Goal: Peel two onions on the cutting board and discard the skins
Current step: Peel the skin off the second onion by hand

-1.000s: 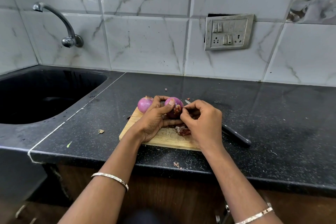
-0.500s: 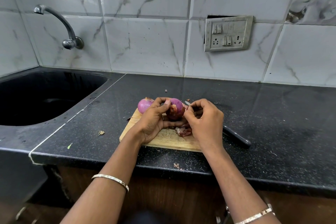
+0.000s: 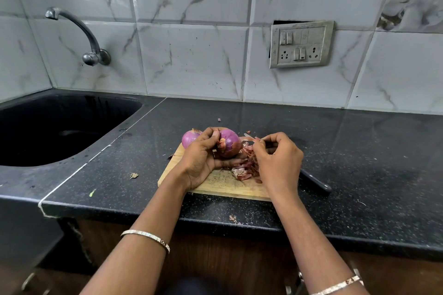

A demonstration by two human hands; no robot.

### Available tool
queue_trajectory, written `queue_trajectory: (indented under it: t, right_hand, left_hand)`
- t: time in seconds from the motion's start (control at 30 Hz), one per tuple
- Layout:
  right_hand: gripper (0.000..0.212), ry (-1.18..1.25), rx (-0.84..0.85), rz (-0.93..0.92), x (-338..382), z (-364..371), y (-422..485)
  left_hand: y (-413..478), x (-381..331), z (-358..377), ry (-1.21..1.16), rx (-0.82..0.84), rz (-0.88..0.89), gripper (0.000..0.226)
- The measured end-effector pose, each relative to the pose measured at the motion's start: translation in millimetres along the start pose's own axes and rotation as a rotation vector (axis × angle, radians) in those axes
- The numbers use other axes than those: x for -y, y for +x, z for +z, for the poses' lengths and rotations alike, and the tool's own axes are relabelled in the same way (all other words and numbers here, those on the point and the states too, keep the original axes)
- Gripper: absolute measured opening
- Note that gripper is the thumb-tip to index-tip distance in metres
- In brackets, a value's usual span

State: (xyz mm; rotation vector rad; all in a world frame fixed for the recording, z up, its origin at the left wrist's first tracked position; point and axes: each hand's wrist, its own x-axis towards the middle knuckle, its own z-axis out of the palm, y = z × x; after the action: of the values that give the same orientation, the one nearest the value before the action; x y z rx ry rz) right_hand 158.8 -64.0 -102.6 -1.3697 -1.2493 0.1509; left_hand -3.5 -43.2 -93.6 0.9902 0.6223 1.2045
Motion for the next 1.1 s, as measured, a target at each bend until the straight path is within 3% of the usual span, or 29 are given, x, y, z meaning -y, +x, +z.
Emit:
queue_trajectory:
  t: [0.23, 0.33, 0.6, 0.83, 1.1]
  right_hand:
    - [0.01, 0.028, 0.018, 0.012, 3, -3, 0]
    - [0.029, 0.048, 0.084, -0.032, 6, -5, -2]
    - [0.024, 0.082, 0.234, -0.178, 9, -2, -6]
    - [0.021, 0.153, 0.232, -0.148, 8, -2, -4]
    - [0.021, 0.173, 0.213, -0.155, 5, 0, -3]
  left_hand:
    - [0, -1, -1, -0.05, -0.075, -0.008, 0.037]
    - [0, -1, 0, -0.061, -0.093, -0.024, 0.036]
    - [0, -1, 0, 0.034, -0.056, -0.001, 0.04]
    - [0, 0, -1, 0.054, -0.003, -0.003, 0.026]
    - [-1, -2, 0, 0.047, -0.006, -0.003, 0.027]
